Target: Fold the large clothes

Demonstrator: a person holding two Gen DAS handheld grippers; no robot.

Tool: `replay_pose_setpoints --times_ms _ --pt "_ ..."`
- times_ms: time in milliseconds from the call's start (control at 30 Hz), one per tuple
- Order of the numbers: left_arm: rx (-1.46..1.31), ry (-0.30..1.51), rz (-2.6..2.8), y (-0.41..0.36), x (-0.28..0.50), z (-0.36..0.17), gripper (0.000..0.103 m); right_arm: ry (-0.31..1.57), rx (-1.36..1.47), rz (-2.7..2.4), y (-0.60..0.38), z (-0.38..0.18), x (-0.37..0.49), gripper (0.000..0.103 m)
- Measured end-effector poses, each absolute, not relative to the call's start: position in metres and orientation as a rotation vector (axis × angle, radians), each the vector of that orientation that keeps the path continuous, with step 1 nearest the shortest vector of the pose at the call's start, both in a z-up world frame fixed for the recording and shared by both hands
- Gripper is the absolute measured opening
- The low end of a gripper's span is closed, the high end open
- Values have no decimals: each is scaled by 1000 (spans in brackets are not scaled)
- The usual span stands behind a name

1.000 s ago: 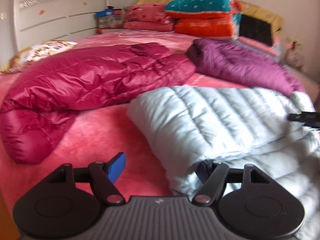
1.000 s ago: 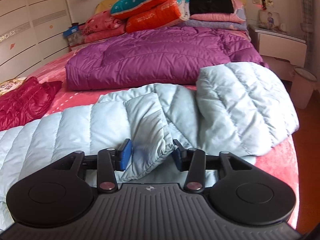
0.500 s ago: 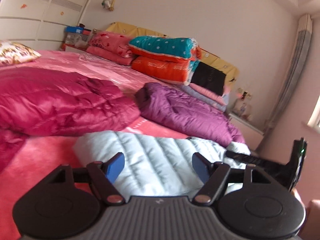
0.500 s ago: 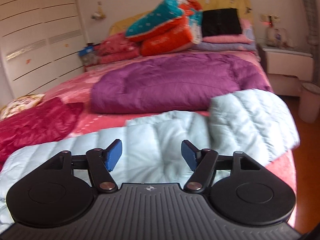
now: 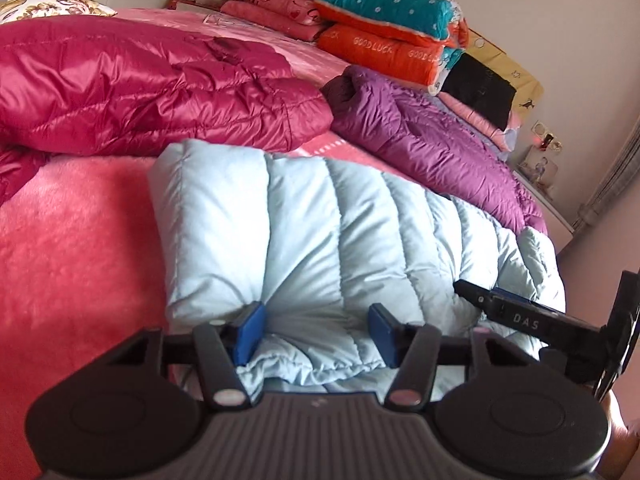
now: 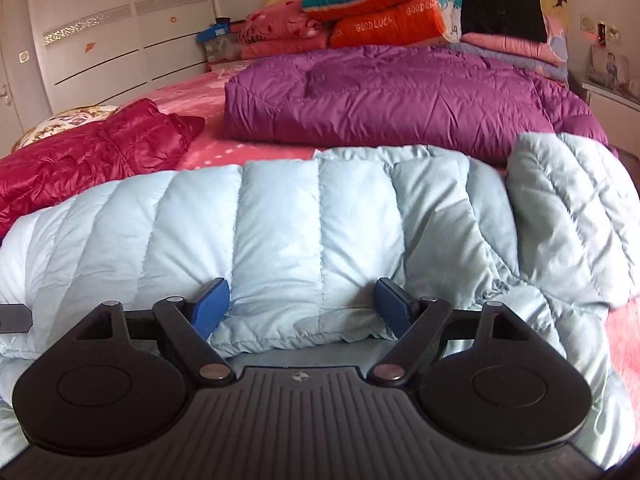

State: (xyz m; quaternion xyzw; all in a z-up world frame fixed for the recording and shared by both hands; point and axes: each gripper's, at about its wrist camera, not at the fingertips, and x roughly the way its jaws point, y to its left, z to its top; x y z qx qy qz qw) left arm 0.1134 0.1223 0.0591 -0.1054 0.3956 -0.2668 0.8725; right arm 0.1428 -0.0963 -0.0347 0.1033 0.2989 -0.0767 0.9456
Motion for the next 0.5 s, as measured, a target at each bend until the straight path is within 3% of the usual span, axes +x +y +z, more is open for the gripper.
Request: replay_pose_setpoints --times_ms 200,500 --pt "-194 840 -536 118 118 50 56 602 127 -171 -83 -50 143 103" --pt "-166 743 -504 119 100 73 56 588 223 -149 -98 -36 126 103"
